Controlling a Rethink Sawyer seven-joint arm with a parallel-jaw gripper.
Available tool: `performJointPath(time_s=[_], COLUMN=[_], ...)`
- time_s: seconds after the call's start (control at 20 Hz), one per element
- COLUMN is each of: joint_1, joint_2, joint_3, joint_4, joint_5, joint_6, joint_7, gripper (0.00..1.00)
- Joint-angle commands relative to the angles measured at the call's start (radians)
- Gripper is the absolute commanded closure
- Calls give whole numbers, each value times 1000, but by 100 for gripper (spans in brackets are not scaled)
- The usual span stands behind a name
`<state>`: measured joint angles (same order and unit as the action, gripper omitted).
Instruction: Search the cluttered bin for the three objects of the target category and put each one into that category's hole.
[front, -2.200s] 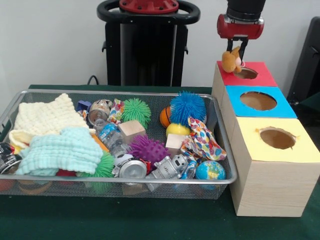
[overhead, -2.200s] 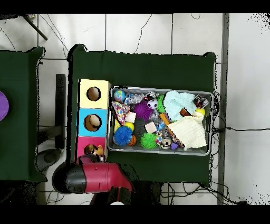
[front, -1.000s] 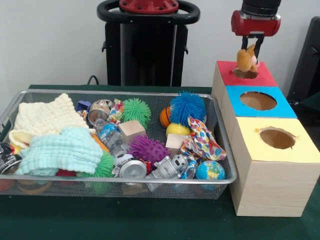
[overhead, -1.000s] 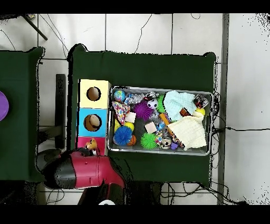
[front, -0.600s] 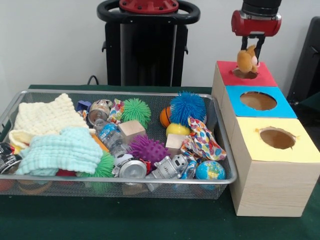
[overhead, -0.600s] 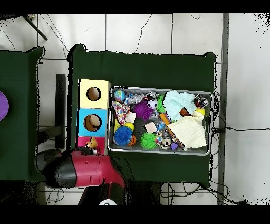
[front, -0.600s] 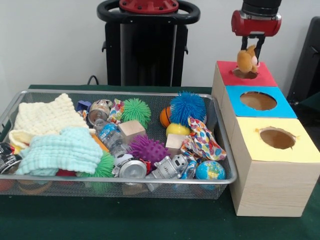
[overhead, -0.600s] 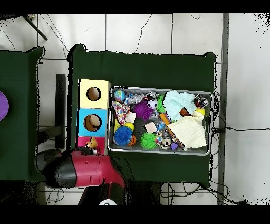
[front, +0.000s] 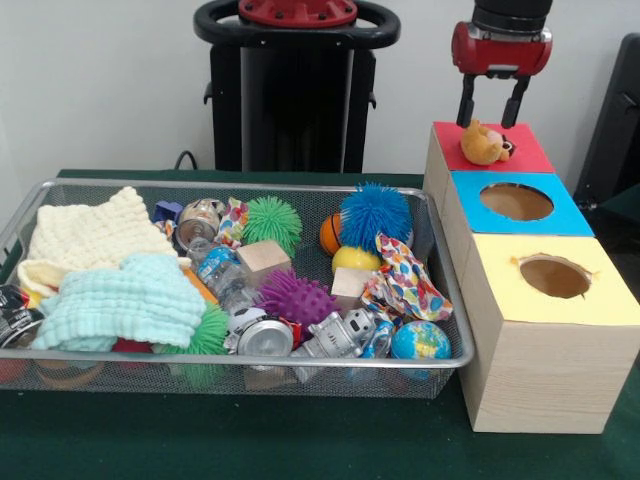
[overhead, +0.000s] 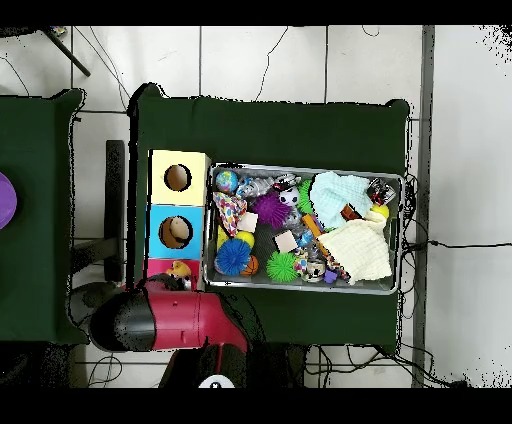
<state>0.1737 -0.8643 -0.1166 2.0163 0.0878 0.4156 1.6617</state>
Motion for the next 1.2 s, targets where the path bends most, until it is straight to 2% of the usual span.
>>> performJointPath(time_s=[0.05, 0.25, 0.75, 1.2], joint_1=[-40, -40, -55, -55], joint_2=[35, 35, -29, -132], joint_3=[51, 47, 46, 30], joint_4=[-2, -11, -6, -34], joint_5=[37, 27, 37, 34], joint_6=[0, 9, 93, 240], joint_7=[183, 176, 160, 145], gripper=[0, 0, 0, 0])
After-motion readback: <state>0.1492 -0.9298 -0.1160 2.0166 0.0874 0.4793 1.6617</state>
